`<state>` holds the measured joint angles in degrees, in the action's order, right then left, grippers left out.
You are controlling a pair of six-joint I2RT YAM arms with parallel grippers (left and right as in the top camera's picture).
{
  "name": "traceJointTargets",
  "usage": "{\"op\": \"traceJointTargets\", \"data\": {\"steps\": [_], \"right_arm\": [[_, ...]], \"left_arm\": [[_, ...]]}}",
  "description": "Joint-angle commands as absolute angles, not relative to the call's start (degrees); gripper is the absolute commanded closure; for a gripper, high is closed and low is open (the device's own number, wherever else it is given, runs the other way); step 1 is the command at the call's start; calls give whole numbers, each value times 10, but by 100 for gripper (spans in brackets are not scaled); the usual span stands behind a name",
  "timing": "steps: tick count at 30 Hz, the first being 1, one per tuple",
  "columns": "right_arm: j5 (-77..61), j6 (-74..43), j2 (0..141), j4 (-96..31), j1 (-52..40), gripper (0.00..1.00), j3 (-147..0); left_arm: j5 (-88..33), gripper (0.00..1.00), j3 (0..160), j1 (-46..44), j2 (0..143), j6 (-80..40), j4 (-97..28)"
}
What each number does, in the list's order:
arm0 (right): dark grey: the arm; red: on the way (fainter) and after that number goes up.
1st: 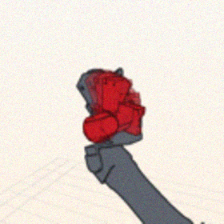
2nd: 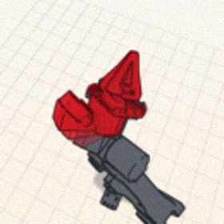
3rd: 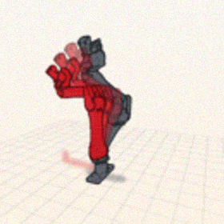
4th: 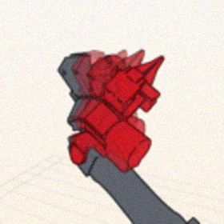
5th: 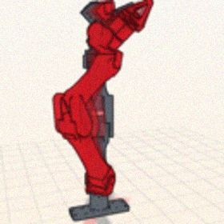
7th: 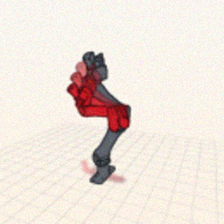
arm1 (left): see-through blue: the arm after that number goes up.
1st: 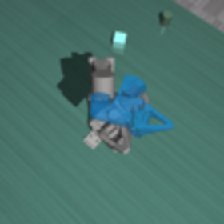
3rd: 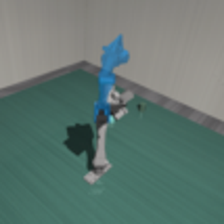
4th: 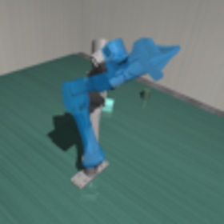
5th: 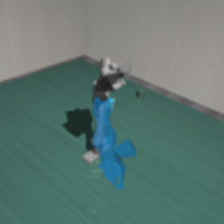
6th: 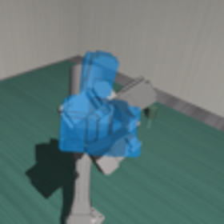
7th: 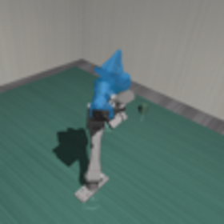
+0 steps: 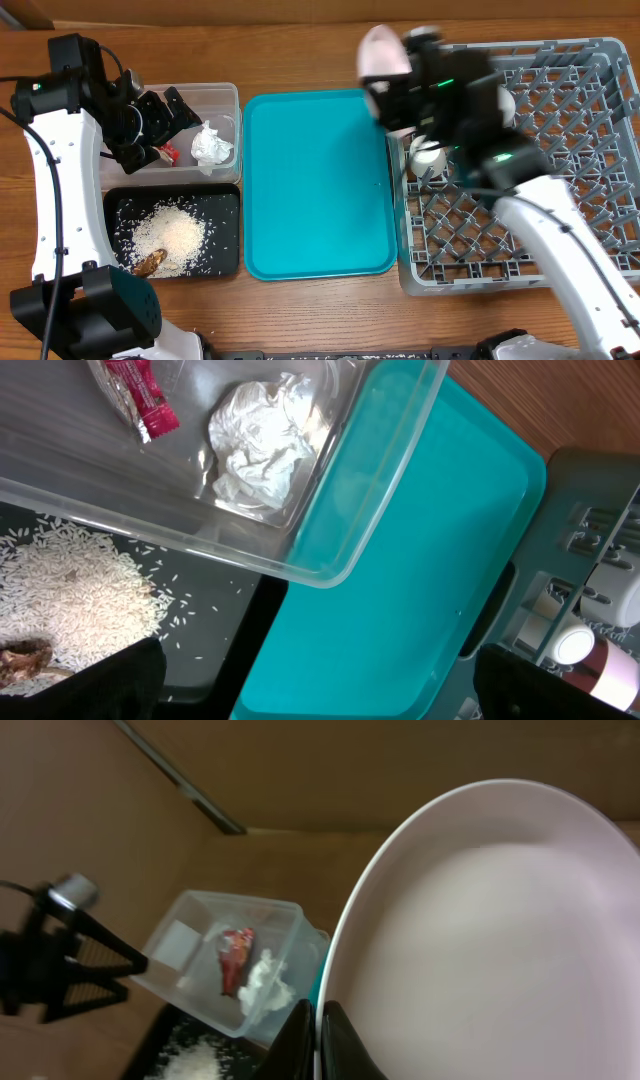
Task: Sort waste into correct bins and load items into the dishwasher
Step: 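Lift the pink-rimmed plate and carry it right over the gray rack, then lower the plate upright into the rack's left slots and release it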
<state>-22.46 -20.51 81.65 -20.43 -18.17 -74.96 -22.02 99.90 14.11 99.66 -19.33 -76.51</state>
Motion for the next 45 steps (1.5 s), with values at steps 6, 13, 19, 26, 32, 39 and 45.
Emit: {"op": "traceJointTargets", "data": {"steps": [6, 13, 19, 26, 32, 39, 45], "right_arm": [[-583, -227, 839, -208, 43, 96, -759], [-716, -224, 919, -207, 131, 96, -758], [-736, -221, 968, -207, 149, 96, -758], [-699, -221, 988, -201, 149, 96, -758], [-668, -221, 988, -201, 149, 78, -758], [-644, -221, 988, -201, 149, 74, -758], [-595, -194, 988, -201, 149, 58, -758]], "left_arm": [[-216, 0, 1011, 138, 996, -195, -764], [-216, 0, 1011, 138, 996, -195, -764], [-216, 0, 1011, 138, 996, -195, -764], [-216, 0, 1011, 138, 996, -195, -764], [-216, 0, 1011, 138, 996, -195, -764], [-216, 0, 1011, 138, 996, -195, -764], [-216, 0, 1011, 138, 996, -195, -764]]}}
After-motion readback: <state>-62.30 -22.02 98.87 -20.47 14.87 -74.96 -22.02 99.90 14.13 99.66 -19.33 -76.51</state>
